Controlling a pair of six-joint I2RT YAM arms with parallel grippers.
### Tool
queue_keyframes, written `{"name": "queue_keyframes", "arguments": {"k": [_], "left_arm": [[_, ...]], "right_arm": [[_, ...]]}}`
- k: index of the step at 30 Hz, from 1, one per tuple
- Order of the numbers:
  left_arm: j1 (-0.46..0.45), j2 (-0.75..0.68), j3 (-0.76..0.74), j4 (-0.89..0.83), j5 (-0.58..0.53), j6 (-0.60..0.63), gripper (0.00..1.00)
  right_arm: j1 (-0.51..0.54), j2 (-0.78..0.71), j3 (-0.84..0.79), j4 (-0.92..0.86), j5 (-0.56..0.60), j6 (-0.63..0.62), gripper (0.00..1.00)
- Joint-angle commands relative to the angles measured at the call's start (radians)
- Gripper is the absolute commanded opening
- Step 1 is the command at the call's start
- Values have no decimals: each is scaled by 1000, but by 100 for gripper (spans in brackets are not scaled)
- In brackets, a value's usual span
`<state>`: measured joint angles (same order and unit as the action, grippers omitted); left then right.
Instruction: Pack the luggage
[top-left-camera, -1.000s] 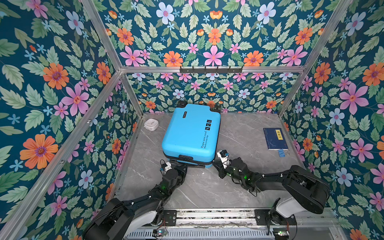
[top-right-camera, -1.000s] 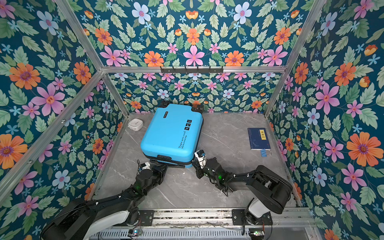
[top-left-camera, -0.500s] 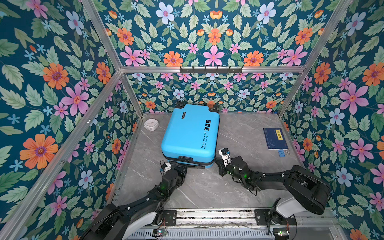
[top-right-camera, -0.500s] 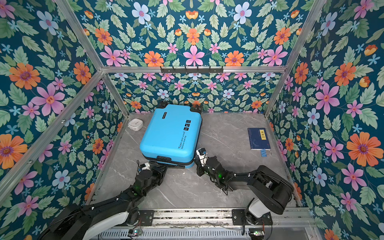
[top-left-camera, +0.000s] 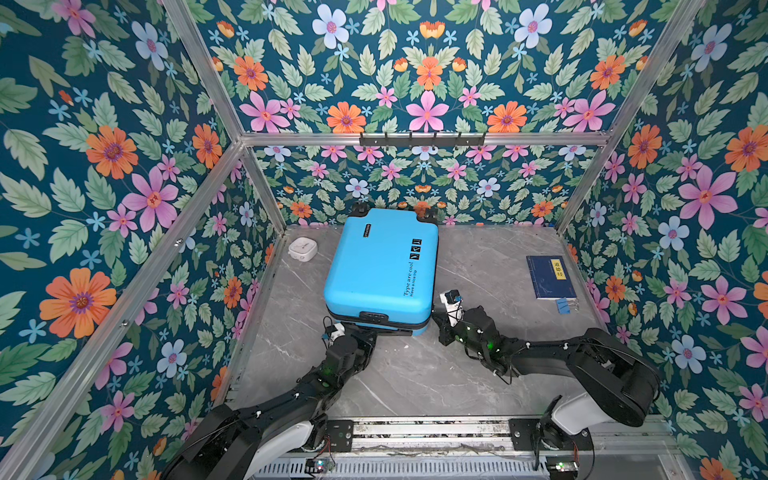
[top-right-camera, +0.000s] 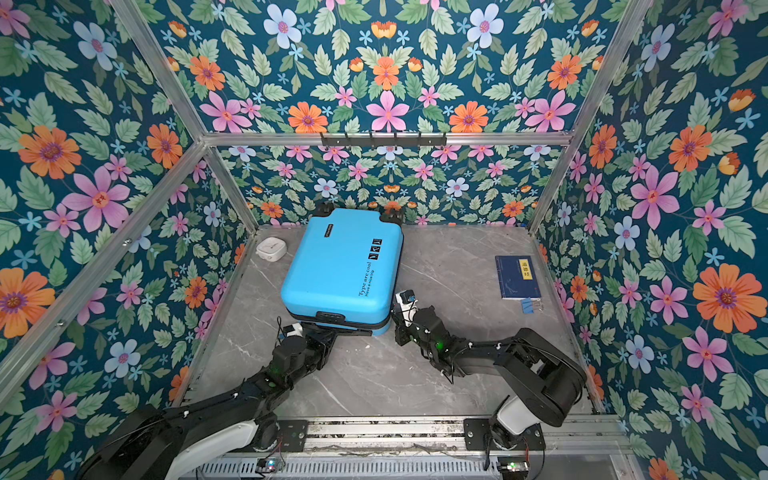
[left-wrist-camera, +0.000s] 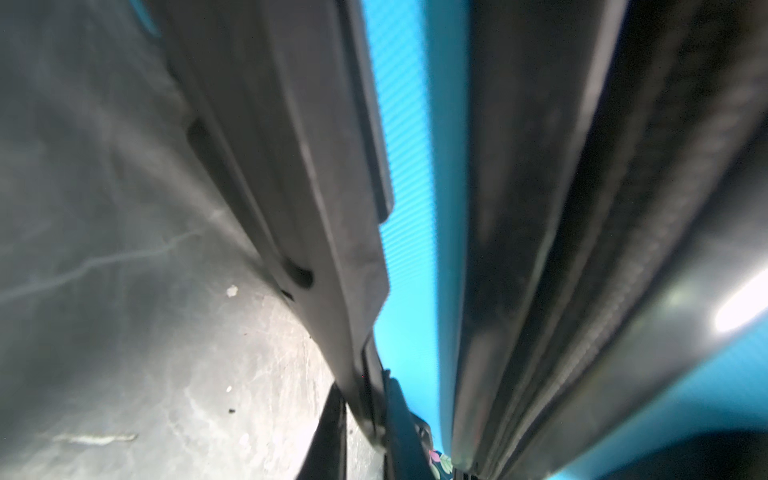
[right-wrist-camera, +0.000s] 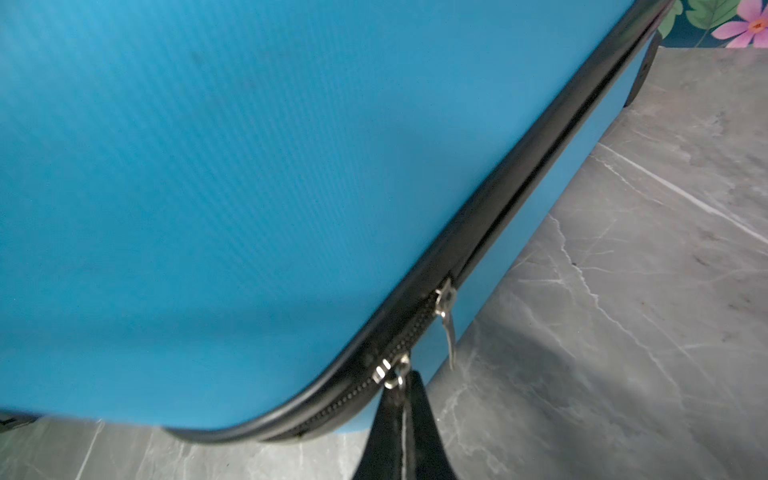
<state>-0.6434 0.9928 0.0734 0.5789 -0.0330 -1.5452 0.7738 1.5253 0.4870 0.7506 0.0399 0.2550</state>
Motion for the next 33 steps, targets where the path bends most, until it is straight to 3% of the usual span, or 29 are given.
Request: {"name": "queue_keyframes", "arguments": {"k": [1,12,13,16,17,23,27,32,33], "left_arm": [[-2,10,12,62,45,101,0],[-63,55,70,84,36,119,0],[-79,63,76,92,26,114,0],[-141,101,96,129,-24,83,0],[-167,118,102,146,-50,69,0],[-289,272,175,270,-99,29,0],[-350,385,217,387,-112,7,0],[-400,425,266,378,-125,4,0],[-408,420,279,359,-125,4,17]], "right_arm": [[-5,2,4,36,56,17,0],[-13,-110,-40,-56,52,-31,0],[-13,-125,-38,-89,52,-34,8],[-13,-172,-49,-159,109,-17,73],[-14,-193,-60,-176,125,-21,84],[-15,-381,-156,-232,107,-69,88],[-23,-582,-212,-339,145,-69,92],[-56,-855,-256,-491,166,-63,96],[-59,-901,-257,-528,175,-65,97]]}}
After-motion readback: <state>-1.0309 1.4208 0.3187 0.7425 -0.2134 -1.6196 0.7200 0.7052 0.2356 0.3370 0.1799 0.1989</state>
